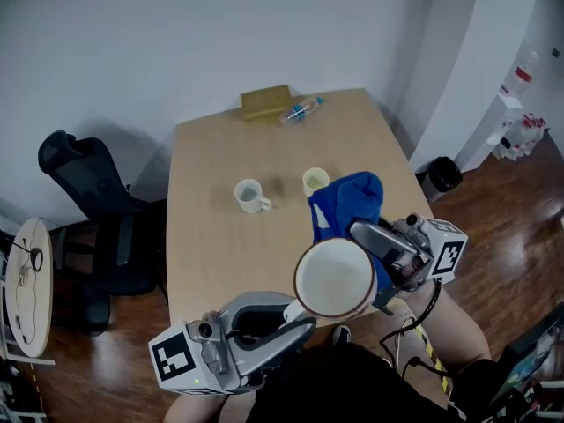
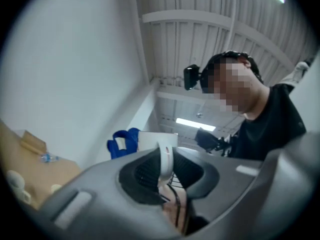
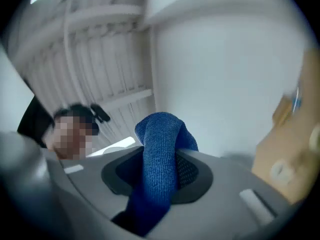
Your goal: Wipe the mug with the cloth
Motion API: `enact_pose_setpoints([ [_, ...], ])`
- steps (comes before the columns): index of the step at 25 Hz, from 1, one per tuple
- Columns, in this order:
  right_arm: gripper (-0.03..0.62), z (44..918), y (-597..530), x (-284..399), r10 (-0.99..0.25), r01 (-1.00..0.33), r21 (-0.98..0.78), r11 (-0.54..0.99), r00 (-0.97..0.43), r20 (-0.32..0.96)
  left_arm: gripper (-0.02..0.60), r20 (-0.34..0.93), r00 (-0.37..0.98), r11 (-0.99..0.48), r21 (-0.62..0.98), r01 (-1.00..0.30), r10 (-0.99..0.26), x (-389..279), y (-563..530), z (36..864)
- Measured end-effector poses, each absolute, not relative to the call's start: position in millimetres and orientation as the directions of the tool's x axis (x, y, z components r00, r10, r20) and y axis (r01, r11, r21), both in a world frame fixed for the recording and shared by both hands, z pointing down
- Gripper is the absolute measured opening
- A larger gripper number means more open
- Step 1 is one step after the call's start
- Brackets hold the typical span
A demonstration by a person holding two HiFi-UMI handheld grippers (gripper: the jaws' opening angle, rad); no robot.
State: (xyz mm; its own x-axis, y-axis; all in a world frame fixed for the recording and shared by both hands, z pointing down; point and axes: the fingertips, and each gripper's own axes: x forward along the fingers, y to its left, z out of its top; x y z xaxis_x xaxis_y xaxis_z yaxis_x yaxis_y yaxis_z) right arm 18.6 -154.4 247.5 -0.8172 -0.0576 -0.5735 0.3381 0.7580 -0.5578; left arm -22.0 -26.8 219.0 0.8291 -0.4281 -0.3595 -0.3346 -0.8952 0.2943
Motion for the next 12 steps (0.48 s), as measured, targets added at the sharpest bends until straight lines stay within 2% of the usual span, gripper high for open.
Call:
enact_pose_setpoints([
  [2,0.135,247,-134,14,0.064,0.601,-0.584,0.545,-0.725,-0.686,0.061,-0.364,0.872,-0.938,0.239,-0.251,-0.326,-8,-9,213],
  [4,0.135,244,-110,10,0.135,0.74,-0.556,0.379,-0.639,-0.757,0.061,-0.358,0.902,-0.965,0.19,-0.182,-0.24,5,5,209],
  [8,0.135,247,-69,2,0.212,0.854,-0.494,0.162,-0.519,-0.828,0.061,-0.32,0.94,-0.99,0.118,-0.083,-0.117,20,27,212],
  [12,0.135,248,-45,2,0.22,0.902,-0.431,-0.002,-0.421,-0.88,0.061,-0.316,0.948,-0.995,0.1,-0.014,-0.045,27,39,216],
])
